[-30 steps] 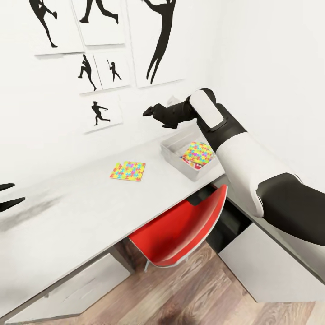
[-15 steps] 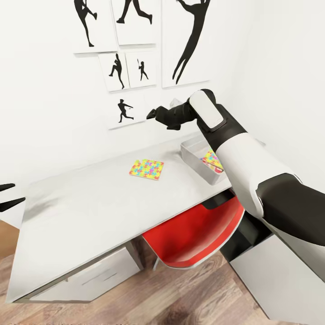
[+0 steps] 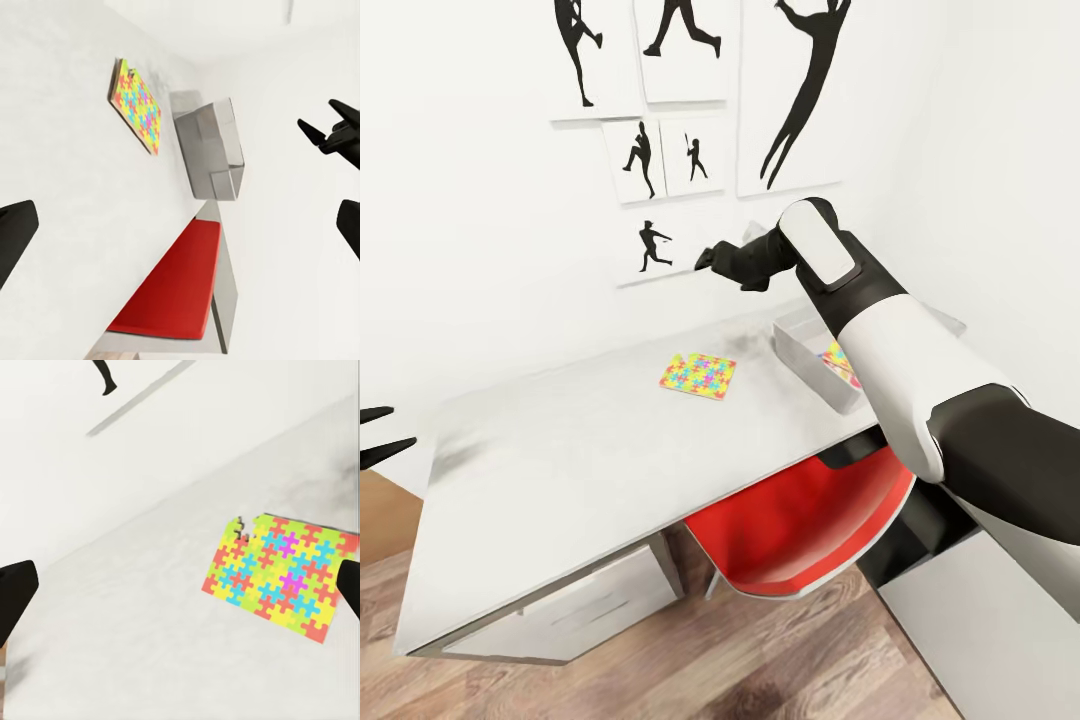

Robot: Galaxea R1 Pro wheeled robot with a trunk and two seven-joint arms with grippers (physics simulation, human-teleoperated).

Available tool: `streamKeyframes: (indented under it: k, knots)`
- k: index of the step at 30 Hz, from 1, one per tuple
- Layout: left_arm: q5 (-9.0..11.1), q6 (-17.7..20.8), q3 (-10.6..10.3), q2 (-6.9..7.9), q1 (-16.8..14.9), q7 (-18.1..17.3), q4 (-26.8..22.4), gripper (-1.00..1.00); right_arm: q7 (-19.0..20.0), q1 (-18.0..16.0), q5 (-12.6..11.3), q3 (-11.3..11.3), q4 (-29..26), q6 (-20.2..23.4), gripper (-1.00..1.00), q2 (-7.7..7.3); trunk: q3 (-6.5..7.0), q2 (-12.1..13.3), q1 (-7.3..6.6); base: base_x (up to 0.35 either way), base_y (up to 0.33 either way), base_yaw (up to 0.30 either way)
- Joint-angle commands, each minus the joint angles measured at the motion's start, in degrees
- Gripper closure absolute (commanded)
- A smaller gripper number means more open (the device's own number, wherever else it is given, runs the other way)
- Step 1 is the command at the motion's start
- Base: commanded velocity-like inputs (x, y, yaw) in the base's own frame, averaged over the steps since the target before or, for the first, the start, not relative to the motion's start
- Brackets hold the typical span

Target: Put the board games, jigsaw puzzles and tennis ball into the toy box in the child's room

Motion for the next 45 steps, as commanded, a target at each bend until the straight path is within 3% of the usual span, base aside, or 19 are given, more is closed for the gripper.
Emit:
streamKeyframes:
  k: [1, 10, 17, 21, 25, 30, 40, 45]
  knots:
    - [0.0, 0.6, 0.0, 0.03, 0.0, -0.2, 0.0, -1.0, -0.8, -0.1, -0.5, 0.1, 0.0, 0.0, -1.0, 0.0, -0.06, 0.0, 0.01, 0.0, 0.0, 0.006]
    - [0.0, 0.6, 0.0, 0.1, 0.0, -0.1, 0.0, -1.0, -2.8, -0.1, -0.4, 0.1, 0.5, 0.0, -1.0, 0.0, -0.06, 0.0, 0.01, 0.0, 0.0, 0.002]
    - [-0.1, 0.6, 0.0, 0.49, 0.0, -0.2, 0.0, -1.0, -12.2, -0.1, -0.2, 0.2, 5.4, 0.5, -1.0, 0.0, -0.06, 0.0, 0.01, 0.0, 0.0, 0.0]
    - [-0.1, 0.2, 0.0, 0.62, 0.0, -0.1, 0.0, -1.0, -14.6, -0.1, -0.2, 0.3, 6.1, 1.0, -1.0, 0.0, -0.06, 0.0, 0.01, 0.0, 0.0, 0.0]
    - [-0.6, -0.7, 0.0, 0.65, 0.0, 0.0, 0.1, -1.0, -14.7, 0.1, -0.4, 0.4, 6.0, 1.0, -1.0, 0.0, -0.06, 0.0, 0.01, 0.0, 0.0, 0.0]
    - [-3.1, -1.3, 0.0, 0.67, 0.0, 0.0, 0.8, -1.0, -14.7, 0.5, -0.5, 0.5, 5.5, 0.8, -1.0, 0.0, -0.06, 0.0, 0.01, 0.0, 0.0, 0.0]
    - [-5.1, -1.6, 0.0, 0.69, 0.0, -0.1, 3.0, -1.0, -14.8, 1.6, -0.6, 1.2, 5.3, 1.2, -1.0, 0.0, -0.06, 0.0, 0.01, 0.0, 0.0, 0.0]
    - [-5.8, -3.9, 0.0, 0.74, 0.0, -0.3, 4.4, -1.0, -15.1, 1.8, -0.6, 2.3, 5.3, 0.9, -1.0, 0.0, -0.06, 0.0, 0.01, 0.0, 0.0, 0.0]
